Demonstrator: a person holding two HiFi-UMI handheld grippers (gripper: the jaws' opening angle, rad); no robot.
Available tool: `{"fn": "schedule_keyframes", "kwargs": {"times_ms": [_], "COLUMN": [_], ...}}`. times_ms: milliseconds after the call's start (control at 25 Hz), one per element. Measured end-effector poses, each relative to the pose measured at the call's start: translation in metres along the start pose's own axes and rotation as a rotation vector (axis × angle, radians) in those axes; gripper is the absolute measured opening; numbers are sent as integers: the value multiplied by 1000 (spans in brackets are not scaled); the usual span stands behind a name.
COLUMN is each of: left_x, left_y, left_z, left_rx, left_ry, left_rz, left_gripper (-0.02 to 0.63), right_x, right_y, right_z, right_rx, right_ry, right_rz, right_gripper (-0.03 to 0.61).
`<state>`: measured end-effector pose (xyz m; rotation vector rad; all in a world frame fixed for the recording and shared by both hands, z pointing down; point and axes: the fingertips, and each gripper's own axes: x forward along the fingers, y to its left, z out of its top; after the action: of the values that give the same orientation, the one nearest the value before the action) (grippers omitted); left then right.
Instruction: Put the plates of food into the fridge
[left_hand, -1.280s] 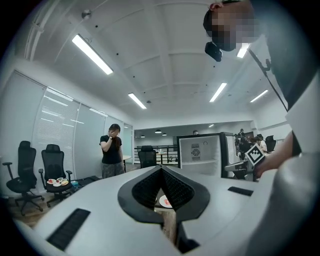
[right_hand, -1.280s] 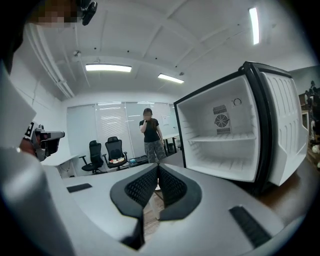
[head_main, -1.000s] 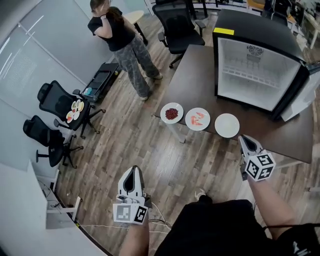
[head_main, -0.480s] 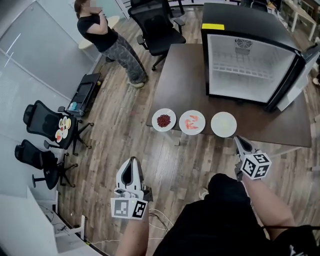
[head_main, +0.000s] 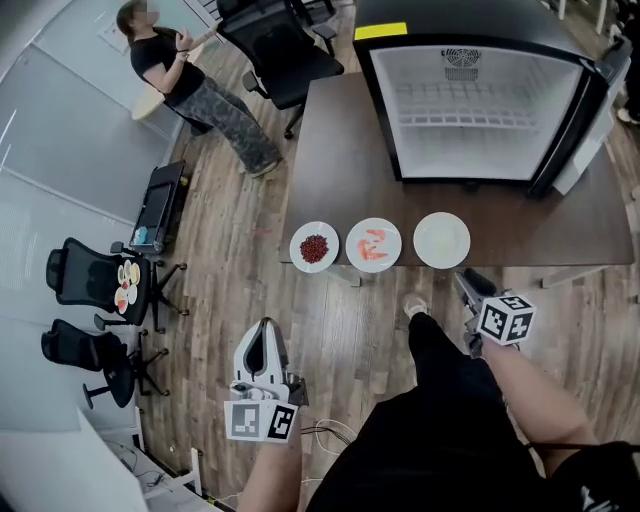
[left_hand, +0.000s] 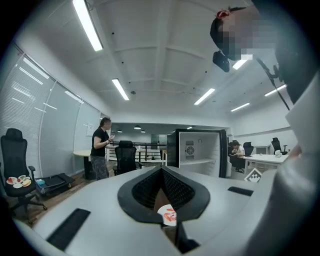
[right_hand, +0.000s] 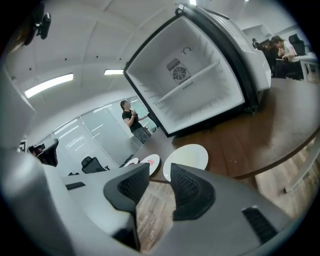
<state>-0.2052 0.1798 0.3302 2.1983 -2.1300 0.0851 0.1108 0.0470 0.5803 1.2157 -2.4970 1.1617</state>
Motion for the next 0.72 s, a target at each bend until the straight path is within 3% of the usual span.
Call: {"fn": "schedule_keyframes", "kwargs": {"times_ms": [120,200,440,720], "left_x": [16,27,57,90], "left_y": [-2,-3,-3,6], "left_z": [-11,-15,-15,-22], "left_rx": [6,19,68,99], "left_ry": [32,53,93,112], "left_rz": [-15,-29,-61,-78], "left_gripper": [3,3,3,3], "right_x": [14,22,50,78], "right_y": [-18,-29,-52,-79], "right_z": [-17,-30,-55,-49], "right_rx": [118,268,636,849], "right_ry": [24,22,-31,-162], "right_rz": [-5,-12,-13,-30], "right_gripper": [157,196,222,222]}}
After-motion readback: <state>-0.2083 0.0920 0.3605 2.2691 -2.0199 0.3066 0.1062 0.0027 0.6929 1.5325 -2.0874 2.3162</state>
